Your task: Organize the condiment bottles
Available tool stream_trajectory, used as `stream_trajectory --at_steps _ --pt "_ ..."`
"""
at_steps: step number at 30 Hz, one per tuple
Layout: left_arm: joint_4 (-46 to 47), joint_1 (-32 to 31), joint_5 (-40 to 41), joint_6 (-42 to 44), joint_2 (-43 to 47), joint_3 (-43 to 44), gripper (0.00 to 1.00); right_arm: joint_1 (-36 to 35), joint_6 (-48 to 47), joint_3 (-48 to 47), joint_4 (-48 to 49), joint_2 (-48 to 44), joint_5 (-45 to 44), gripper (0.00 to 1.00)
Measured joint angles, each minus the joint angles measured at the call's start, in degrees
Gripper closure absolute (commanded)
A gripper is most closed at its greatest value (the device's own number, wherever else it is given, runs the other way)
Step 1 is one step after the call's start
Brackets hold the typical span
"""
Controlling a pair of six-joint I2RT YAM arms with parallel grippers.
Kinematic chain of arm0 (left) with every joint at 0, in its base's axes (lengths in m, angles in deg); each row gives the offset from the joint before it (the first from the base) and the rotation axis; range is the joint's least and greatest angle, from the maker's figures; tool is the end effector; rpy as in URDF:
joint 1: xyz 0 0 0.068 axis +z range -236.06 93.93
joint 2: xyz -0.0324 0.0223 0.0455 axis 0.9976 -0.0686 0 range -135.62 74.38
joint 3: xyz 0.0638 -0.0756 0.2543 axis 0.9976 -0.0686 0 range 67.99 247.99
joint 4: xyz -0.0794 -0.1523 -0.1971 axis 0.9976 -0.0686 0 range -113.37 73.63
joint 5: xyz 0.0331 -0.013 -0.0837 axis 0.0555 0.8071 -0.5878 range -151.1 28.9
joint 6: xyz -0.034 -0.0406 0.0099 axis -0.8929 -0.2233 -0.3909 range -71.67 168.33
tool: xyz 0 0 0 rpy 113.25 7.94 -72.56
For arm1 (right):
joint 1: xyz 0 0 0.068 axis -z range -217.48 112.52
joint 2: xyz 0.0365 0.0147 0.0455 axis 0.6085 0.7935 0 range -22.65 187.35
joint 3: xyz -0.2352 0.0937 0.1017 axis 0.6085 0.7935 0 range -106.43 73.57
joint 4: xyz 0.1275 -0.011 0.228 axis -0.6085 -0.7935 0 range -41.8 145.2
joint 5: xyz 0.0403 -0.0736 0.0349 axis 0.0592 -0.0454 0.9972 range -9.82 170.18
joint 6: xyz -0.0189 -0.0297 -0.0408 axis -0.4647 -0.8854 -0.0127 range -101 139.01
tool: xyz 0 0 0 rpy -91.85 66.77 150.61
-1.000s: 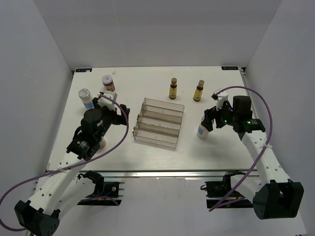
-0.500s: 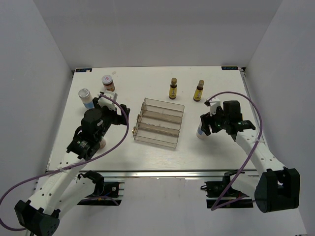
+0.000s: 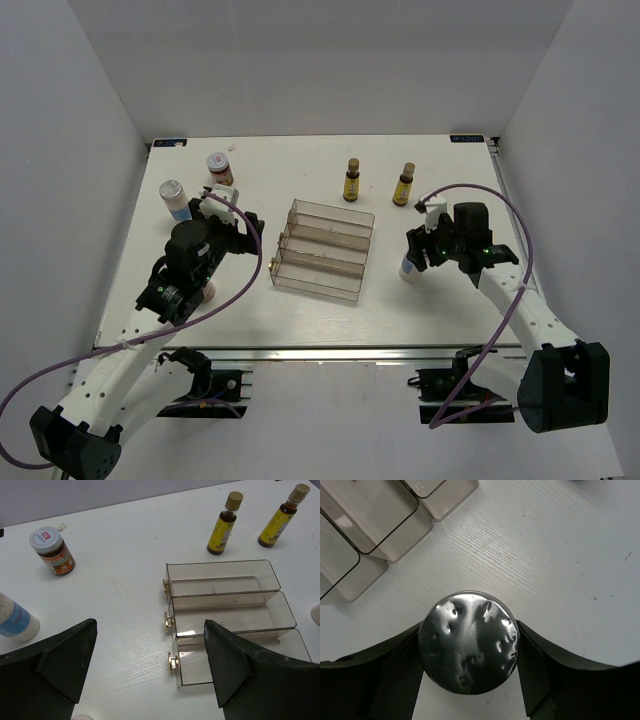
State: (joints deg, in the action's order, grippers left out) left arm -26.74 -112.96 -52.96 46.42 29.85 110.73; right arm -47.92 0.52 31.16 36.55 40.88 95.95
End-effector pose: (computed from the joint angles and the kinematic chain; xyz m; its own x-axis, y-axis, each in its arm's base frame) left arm 0.1675 -0.0794 0.3281 -0.1986 0.0639 -0.9780 0.3179 0.9481 -0.0026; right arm 0.2300 0.0523 0.2484 -0.4763 -0.3980 -0.7841 -0.5596 0.8250 -0.0788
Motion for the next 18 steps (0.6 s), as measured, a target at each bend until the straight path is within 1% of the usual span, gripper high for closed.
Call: stream_trajectory --at_steps 1,2,3,4,6,7,8,10,13,15,18 --pt "0.00 0.00 0.00 0.00 0.00 0.00 0.03 -0.02 0.02 0.00 0.17 0.00 0.09 0.38" --pt "0.02 0.00 0.00 0.00 0.00 0.00 0.03 -0.09 -0.07 0.00 0.42 -0.02 0.17 0.44" --pt "0.02 0.00 0.00 0.00 0.00 0.00 0.03 -0.09 -0.17 0.00 0.44 -0.04 0.22 0.53" --pt "0.02 0.00 0.00 0.00 0.00 0.00 0.03 -0.09 -0.09 0.04 0.42 -0.11 0.33 0.69" --pt "0.02 0.00 0.00 0.00 0.00 0.00 0.03 -0.09 -0.20 0.04 0.11 -0.48 0.50 0.86" --pt "0.02 0.00 0.00 0.00 0.00 0.00 0.03 -0.09 -0.24 0.02 -0.26 -0.79 0.66 0.90" --pt "0.02 0.00 0.00 0.00 0.00 0.00 0.03 -0.09 -0.31 -0.17 -0.98 -1.29 0.85 1.00" --pt "0.02 0.00 -0.02 0.00 0.00 0.00 0.03 -0.09 -0.42 -1.16 -2.80 -2.16 1.31 1.00" --pt "0.00 0.00 -0.04 0.00 0.02 0.00 0.03 -0.24 -0.33 -6.29 -6.49 -2.34 2.62 1.00" --pt "0.00 0.00 -0.04 0.00 0.02 0.00 0.03 -0.96 0.04 -12.33 -8.44 -1.66 3.26 1.00" --pt "0.02 0.00 -0.04 0.00 0.00 0.00 0.03 -3.30 0.96 -20.74 -8.20 0.72 4.13 1.00"
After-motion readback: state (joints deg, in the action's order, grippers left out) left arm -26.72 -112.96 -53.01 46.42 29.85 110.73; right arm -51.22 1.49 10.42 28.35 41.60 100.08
